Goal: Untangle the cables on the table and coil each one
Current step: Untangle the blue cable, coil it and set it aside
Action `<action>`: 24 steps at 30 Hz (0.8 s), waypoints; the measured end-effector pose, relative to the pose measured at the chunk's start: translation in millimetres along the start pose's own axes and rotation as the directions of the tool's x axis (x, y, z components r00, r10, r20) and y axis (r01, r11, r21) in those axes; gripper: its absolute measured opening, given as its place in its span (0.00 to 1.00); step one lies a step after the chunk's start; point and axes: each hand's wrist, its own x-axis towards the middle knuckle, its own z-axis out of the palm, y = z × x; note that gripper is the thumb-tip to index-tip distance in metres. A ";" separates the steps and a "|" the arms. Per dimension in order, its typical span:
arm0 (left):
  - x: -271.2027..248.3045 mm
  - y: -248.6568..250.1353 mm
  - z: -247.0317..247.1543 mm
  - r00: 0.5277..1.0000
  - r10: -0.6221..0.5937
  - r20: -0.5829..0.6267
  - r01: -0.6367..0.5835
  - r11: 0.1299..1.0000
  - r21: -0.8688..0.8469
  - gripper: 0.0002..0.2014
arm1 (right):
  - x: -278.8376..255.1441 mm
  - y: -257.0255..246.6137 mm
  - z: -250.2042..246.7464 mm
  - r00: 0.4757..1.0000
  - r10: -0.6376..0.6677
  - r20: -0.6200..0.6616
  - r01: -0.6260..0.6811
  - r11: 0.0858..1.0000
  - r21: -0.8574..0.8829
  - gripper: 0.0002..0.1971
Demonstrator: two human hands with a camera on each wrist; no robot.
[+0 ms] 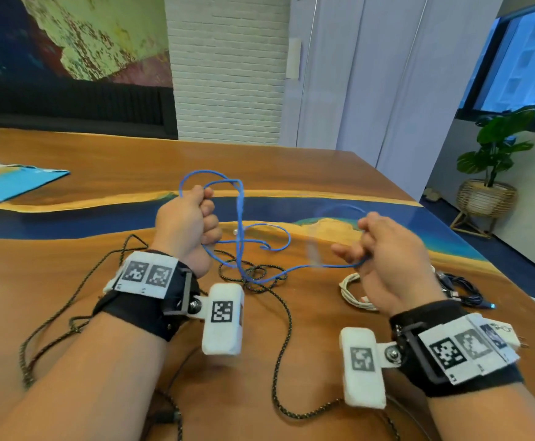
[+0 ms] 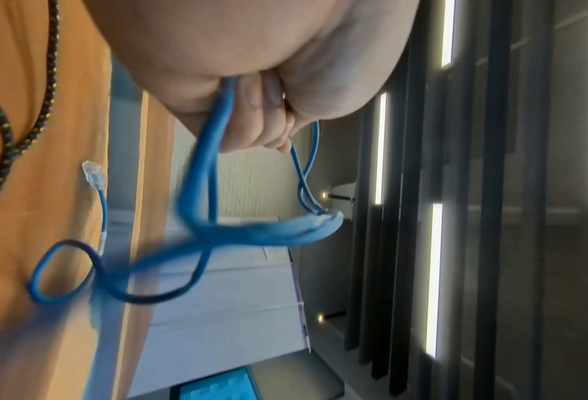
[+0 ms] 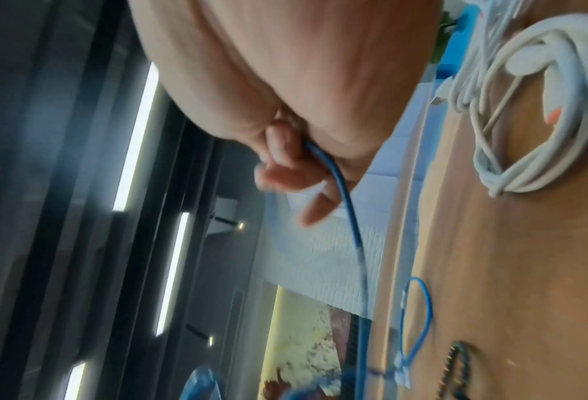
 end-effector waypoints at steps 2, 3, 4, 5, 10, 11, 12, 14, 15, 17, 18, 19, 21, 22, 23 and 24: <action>5.9 7.4 -8.9 0.997 0.047 -0.069 -0.048 0.999 -0.017 0.14 | 3.6 -8.7 -10.5 0.995 0.052 -0.085 -0.044 0.994 0.102 0.13; 7.7 9.4 -11.6 0.994 0.076 -0.084 -0.075 0.997 0.008 0.13 | 5.1 -11.3 -14.4 0.993 0.070 -0.091 -0.059 0.992 0.115 0.13; 8.8 9.2 -12.8 0.991 0.101 -0.085 -0.097 0.994 0.051 0.13 | 5.3 -13.0 -16.3 0.993 0.081 -0.087 -0.071 0.992 0.107 0.13; 8.9 7.0 -11.7 0.991 0.120 -0.065 -0.113 0.988 0.103 0.13 | 4.6 -12.8 -16.0 0.994 0.084 -0.068 -0.078 0.993 0.094 0.14; -5.9 -11.2 7.5 0.976 0.131 0.175 -0.178 0.941 0.289 0.13 | -3.2 -1.0 0.4 0.996 0.046 0.075 -0.043 0.998 -0.037 0.15; -10.3 -12.1 10.7 0.968 0.128 0.214 -0.189 0.937 0.294 0.12 | -4.6 1.2 2.7 0.993 0.039 0.110 -0.032 0.998 -0.063 0.16; -14.0 -12.3 13.0 0.960 0.125 0.250 -0.199 0.933 0.299 0.11 | -5.6 2.9 5.1 0.990 0.036 0.138 -0.024 0.996 -0.085 0.17; -18.5 -12.3 16.0 0.947 0.121 0.299 -0.221 0.919 0.327 0.11 | -7.4 5.3 7.9 0.983 0.018 0.183 0.011 0.988 -0.156 0.18; -19.2 -13.2 16.1 0.942 0.124 0.311 -0.235 0.907 0.350 0.11 | -8.4 6.6 8.5 0.980 0.007 0.201 0.040 0.973 -0.228 0.19; -19.9 -15.1 16.3 0.937 0.141 0.320 -0.263 0.887 0.379 0.11 | -9.9 9.9 7.8 0.969 -0.014 0.246 0.112 0.914 -0.390 0.19; -20.4 -16.0 16.4 0.938 0.147 0.314 -0.267 0.884 0.384 0.11 | -11.1 11.5 7.5 0.964 -0.019 0.266 0.138 0.890 -0.435 0.19; -20.1 -17.1 16.5 0.942 0.149 0.300 -0.263 0.884 0.386 0.12 | -12.8 12.7 9.0 0.961 -0.022 0.277 0.150 0.880 -0.451 0.19; -18.6 -19.3 16.9 0.954 0.138 0.265 -0.234 0.896 0.377 0.13 | -14.9 16.2 13.5 0.955 0.006 0.298 0.123 0.904 -0.410 0.20; -18.0 -19.9 17.0 0.959 0.132 0.251 -0.221 0.903 0.369 0.12 | -16.2 18.3 17.1 0.951 0.033 0.306 0.083 0.930 -0.357 0.20; -16.9 -20.1 17.3 0.961 0.128 0.243 -0.212 0.910 0.357 0.12 | -18.2 19.5 20.9 0.950 0.054 0.309 0.046 0.950 -0.308 0.21; -16.2 -19.2 17.4 0.963 0.126 0.239 -0.204 0.919 0.338 0.12 | -19.1 21.8 23.3 0.953 0.048 0.300 0.041 0.958 -0.284 0.21</action>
